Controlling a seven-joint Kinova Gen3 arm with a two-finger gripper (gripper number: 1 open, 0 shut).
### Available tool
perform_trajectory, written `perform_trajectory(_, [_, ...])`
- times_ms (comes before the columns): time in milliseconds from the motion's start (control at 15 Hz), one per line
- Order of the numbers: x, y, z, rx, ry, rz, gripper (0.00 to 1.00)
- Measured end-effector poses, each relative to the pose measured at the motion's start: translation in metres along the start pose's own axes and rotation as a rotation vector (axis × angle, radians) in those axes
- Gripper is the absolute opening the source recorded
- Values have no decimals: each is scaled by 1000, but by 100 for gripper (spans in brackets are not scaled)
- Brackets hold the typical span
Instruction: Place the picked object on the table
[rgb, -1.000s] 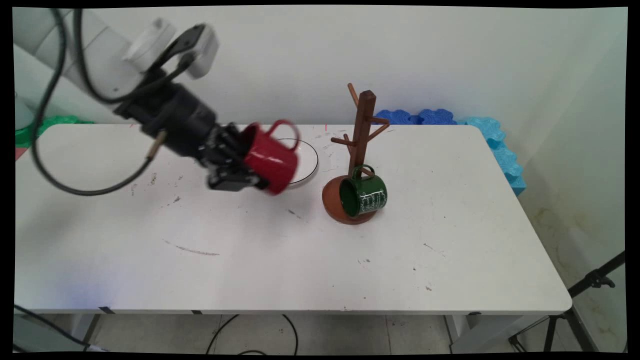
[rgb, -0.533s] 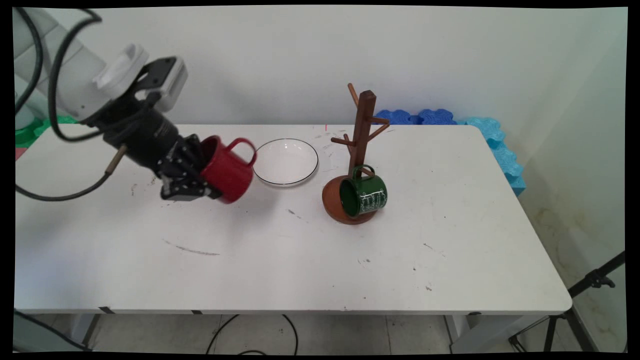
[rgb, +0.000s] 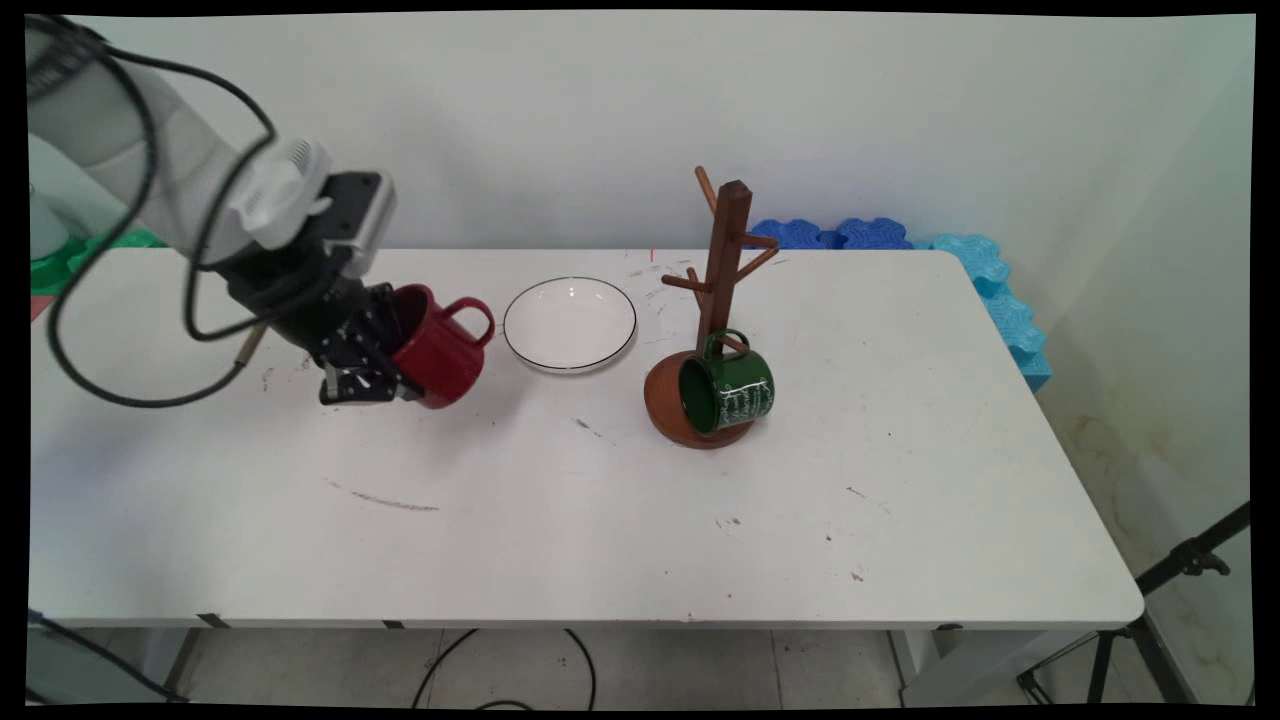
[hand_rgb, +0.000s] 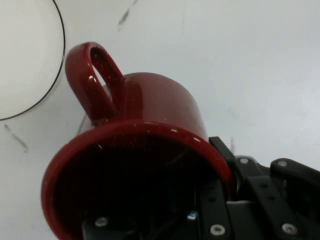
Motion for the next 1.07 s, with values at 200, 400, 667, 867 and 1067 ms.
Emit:
perform_trajectory(200, [4,-4,15,-2,-35,30,0])
perform_trajectory(400, [7,-8,30,-7,-63,53,0])
perform_trajectory(667, [13,-13,50,-16,-90,78,0])
perform_trajectory(867, [18,-17,63,-20,-103,87,0])
perform_trajectory(1067, [23,-20,73,-25,-112,91,0])
